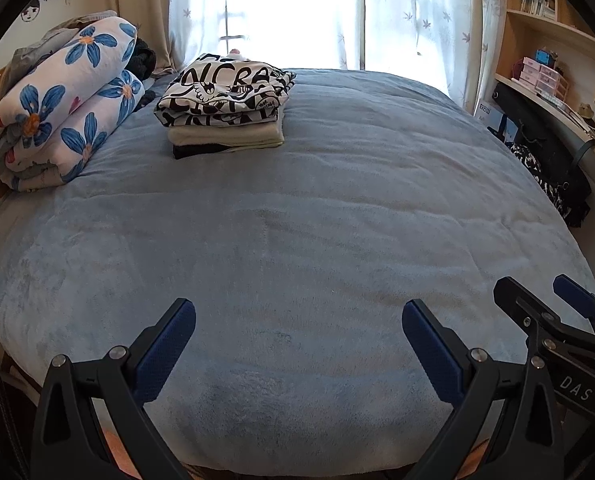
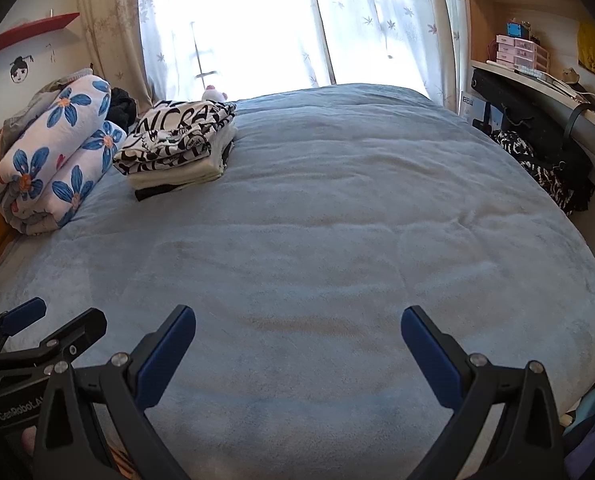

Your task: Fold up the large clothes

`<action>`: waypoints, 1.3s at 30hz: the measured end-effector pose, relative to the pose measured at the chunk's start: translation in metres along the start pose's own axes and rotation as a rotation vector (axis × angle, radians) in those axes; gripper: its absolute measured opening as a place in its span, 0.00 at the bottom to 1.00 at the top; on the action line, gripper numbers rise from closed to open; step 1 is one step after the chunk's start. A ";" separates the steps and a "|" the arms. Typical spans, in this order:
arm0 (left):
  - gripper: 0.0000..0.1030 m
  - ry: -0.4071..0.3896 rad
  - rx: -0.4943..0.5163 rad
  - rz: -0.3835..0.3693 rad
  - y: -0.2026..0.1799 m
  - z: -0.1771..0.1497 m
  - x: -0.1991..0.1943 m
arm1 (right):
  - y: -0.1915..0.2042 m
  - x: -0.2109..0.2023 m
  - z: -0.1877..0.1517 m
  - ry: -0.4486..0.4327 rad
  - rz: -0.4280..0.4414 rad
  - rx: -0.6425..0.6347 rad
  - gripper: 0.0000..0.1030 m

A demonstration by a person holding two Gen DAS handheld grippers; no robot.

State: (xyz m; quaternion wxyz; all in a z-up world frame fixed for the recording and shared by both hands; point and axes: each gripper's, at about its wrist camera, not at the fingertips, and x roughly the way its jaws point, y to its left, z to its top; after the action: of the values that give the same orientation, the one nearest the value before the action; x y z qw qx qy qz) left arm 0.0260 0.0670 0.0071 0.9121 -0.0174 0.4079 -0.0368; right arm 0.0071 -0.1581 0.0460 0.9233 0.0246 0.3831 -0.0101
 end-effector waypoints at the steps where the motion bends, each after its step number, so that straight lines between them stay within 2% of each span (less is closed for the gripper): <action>1: 0.99 0.004 -0.001 -0.001 0.000 -0.001 0.001 | 0.001 0.000 0.000 -0.001 -0.007 -0.005 1.00; 39: 0.99 0.032 0.002 0.044 -0.003 -0.006 0.007 | -0.004 -0.001 -0.005 -0.011 -0.015 -0.012 1.00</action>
State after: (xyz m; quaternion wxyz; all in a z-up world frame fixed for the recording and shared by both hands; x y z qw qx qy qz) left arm 0.0263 0.0639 -0.0018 0.9060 -0.0070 0.4228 -0.0175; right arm 0.0028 -0.1615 0.0428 0.9255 0.0159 0.3781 -0.0150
